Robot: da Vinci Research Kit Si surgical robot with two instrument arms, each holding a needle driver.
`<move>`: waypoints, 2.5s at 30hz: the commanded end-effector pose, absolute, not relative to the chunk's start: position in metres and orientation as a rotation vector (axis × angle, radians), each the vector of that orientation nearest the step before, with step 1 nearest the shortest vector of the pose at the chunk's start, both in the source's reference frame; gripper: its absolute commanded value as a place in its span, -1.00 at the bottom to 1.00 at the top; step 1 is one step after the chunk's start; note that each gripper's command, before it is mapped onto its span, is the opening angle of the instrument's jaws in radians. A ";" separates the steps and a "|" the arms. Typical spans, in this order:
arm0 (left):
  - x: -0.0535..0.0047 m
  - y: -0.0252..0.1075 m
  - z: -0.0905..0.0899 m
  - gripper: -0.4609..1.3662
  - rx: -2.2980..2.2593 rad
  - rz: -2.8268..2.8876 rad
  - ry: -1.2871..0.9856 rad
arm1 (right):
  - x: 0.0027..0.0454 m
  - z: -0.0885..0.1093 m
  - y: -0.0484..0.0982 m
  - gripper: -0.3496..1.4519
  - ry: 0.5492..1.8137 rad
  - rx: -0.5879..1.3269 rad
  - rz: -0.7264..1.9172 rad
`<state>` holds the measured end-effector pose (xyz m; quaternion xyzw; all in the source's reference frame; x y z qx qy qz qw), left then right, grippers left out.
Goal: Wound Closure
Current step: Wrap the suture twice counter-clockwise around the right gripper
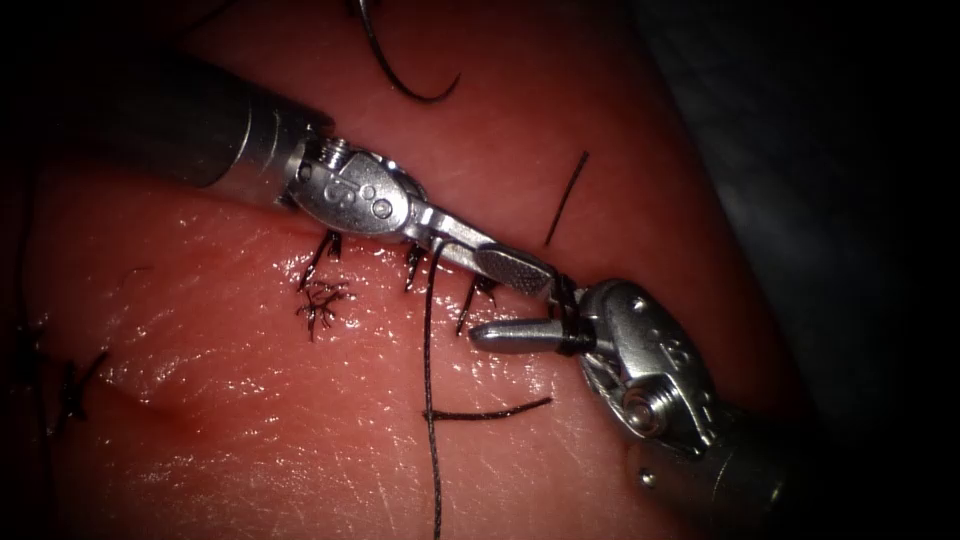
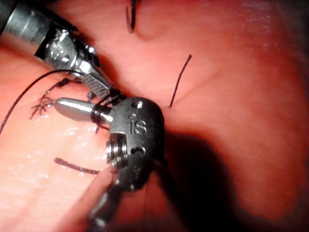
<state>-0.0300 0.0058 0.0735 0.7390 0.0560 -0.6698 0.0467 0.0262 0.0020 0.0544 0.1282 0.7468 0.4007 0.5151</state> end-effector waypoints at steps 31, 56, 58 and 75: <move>-0.0322 0.000 0.068 -0.87 2.054 -2.071 -0.206 | 0.0252 0.055 0.005 0.51 1.313 0.005 1.522; -0.0339 -0.001 0.070 -0.88 2.005 -2.100 -0.268 | 0.0202 0.058 0.005 0.48 1.069 -0.137 1.642; -0.0341 0.000 0.070 -0.88 2.006 -2.098 -0.267 | 0.0199 0.058 0.005 0.48 1.063 -0.134 1.647; -0.0344 0.001 0.072 -0.88 2.015 -2.124 -0.249 | 0.0189 0.061 0.005 0.49 1.009 -0.084 1.762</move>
